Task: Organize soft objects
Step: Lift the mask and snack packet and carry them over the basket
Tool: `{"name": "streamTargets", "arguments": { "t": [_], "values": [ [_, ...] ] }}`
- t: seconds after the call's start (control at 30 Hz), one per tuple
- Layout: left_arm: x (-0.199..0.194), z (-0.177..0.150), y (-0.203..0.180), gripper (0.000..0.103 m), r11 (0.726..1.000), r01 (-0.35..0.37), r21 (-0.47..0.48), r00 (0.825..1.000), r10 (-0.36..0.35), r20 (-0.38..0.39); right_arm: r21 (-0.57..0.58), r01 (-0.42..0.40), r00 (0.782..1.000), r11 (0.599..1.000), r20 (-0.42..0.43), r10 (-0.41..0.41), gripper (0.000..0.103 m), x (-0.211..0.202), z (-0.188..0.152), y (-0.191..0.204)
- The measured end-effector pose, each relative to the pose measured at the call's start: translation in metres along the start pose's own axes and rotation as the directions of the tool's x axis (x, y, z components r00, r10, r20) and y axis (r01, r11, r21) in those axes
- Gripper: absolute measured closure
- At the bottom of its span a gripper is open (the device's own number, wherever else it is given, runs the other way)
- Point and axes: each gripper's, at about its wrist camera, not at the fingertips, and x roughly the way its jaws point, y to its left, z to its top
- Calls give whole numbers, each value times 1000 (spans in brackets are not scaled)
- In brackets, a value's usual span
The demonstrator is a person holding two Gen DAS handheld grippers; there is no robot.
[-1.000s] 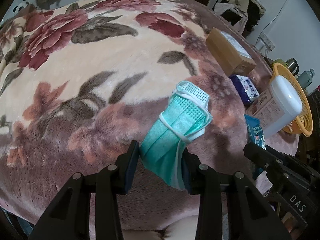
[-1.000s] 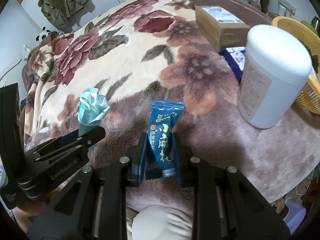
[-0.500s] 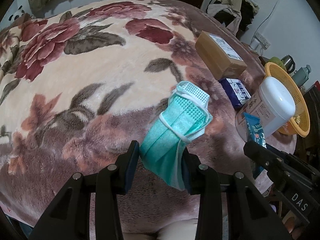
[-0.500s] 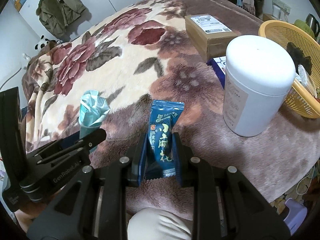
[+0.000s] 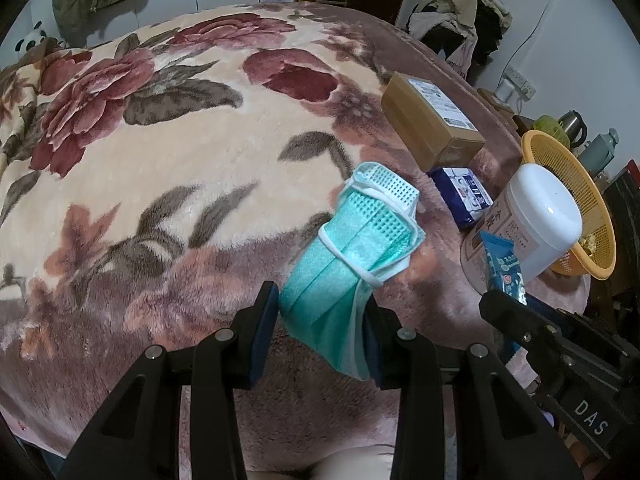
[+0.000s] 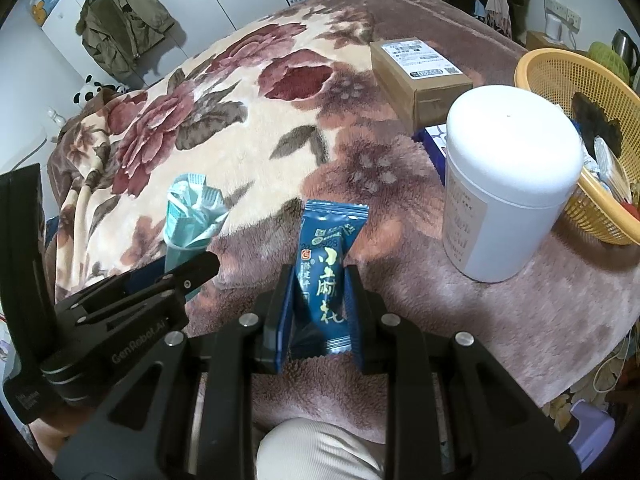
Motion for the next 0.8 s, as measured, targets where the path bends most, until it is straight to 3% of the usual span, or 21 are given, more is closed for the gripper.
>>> {"name": "streamTargets", "arguments": {
  "t": [0.8],
  "values": [
    [-17,16,-30,63,999,5,46,999,-7,45,11,-8,999,1000,50,8,78,-22,13,-10]
  ]
}}
